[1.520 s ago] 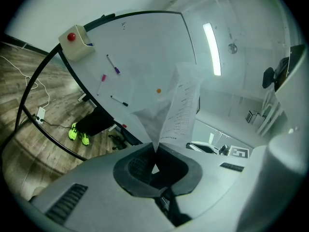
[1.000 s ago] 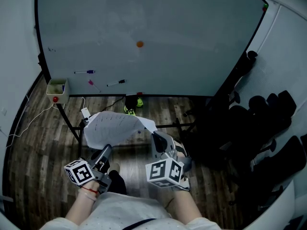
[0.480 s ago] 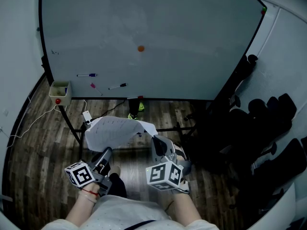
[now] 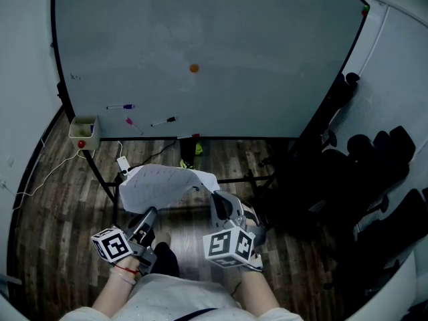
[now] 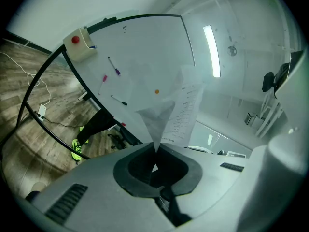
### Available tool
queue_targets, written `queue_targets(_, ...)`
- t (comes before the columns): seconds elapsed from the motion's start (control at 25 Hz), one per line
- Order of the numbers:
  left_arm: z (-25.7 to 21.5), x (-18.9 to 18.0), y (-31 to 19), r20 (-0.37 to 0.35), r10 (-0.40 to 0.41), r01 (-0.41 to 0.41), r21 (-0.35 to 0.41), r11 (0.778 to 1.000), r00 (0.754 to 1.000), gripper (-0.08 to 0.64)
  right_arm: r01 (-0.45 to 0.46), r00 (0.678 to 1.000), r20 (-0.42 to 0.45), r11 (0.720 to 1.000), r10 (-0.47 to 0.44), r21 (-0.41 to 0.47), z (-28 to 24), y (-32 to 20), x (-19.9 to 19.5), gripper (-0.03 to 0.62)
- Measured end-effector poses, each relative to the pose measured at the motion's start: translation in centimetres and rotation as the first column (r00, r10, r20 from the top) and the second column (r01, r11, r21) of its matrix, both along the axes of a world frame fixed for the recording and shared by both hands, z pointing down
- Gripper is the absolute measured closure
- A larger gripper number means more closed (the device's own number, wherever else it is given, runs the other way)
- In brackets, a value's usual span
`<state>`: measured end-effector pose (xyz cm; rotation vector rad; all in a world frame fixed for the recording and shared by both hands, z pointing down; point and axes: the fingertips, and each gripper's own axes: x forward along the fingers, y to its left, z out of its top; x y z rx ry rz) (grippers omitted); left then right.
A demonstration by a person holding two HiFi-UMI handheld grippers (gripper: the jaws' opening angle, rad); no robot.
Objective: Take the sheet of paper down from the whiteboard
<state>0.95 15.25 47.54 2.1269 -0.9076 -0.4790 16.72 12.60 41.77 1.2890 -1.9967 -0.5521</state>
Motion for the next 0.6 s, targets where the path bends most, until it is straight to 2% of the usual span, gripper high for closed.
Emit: queue_targets(0.6,0.0,-1.0,0.0,-0.005,0.009,-0.009,-0.006,1.000,1.000,0.546,0.000,1.000,0.023,1.000,0.000,-0.019,0.4,-0.1,-1.1,0.572)
